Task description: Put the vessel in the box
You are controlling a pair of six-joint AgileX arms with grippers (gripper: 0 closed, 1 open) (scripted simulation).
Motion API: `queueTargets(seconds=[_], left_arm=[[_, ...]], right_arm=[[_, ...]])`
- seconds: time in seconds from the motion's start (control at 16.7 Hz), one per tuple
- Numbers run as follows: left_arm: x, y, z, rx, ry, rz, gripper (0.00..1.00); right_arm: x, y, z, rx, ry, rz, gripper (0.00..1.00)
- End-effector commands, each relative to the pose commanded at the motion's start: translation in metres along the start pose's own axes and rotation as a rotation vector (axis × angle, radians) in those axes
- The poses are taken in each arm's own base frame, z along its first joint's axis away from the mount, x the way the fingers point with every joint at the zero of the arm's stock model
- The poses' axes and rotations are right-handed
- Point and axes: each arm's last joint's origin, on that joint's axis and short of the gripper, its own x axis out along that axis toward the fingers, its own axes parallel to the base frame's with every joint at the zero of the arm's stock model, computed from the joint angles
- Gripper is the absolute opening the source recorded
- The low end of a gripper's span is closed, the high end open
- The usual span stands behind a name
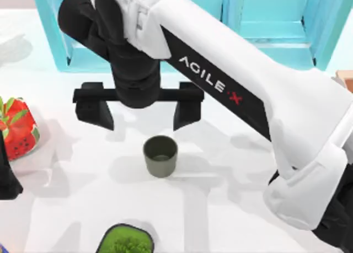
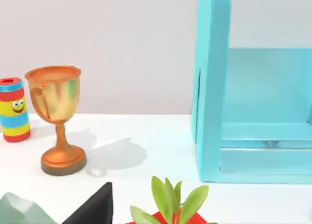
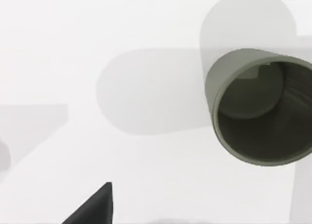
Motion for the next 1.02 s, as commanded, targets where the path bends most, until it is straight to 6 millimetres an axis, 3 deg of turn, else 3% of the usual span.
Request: queueTargets(seconds=[0.36, 0.54, 1.02], left_arm=[[0.0, 0.0, 0.0, 0.0, 0.0, 0.0, 1.0], [0.0, 0.0, 0.0, 0.0, 0.0, 0.0, 1.0], [0.0, 0.0, 0.0, 0.0, 0.0, 0.0, 1.0]], right_arm=[[0.001, -0.001, 0.002, 0.004, -0.001, -0.001, 1.0], [0.011, 0.002, 0.004, 0.001, -0.001, 0.001, 1.0], [0.082, 0.004, 0.004, 0.0, 0.005, -0.007, 1.0]])
